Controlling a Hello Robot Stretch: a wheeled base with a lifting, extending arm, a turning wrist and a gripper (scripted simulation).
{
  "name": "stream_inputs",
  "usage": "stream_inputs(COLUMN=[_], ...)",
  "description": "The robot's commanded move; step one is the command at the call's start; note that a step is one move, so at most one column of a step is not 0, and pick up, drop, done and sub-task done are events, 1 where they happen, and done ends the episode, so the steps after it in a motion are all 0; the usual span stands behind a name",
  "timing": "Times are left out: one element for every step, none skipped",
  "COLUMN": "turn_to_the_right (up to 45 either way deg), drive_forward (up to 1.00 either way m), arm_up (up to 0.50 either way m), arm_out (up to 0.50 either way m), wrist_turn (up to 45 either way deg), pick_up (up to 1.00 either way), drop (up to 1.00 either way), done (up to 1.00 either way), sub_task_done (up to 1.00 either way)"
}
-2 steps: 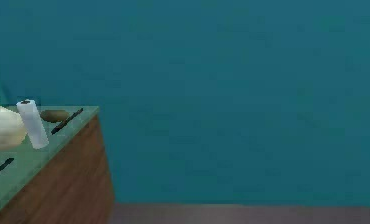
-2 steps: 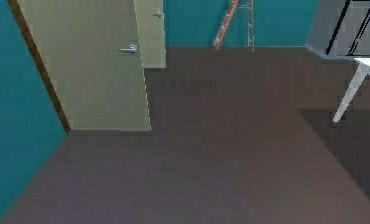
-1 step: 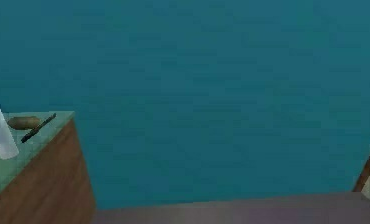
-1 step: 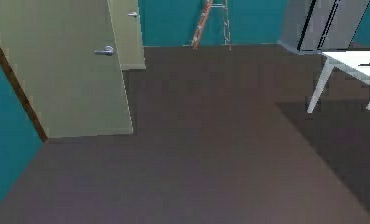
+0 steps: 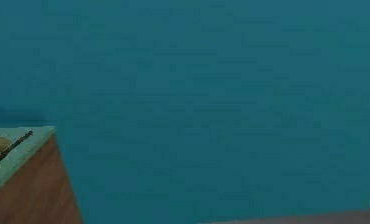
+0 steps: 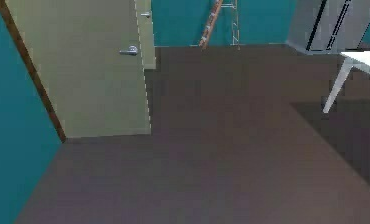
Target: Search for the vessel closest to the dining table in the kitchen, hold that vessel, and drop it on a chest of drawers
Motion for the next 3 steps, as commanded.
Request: stream_inputs(turn_to_the_right=[-45.0,-45.0,-45.0], drive_forward=[0.0,0.0,0.0], arm_up=[0.0,0.0,0.0], arm_out=[0.0,0.0,0.0], wrist_turn=[0.0,0.0,0.0], pick_up=[0.0,0.0,0.0], drop=[0.0,0.0,0.0], done=[0.0,0.0,0.0], sub_task_done=[0.0,0.0,0.0])
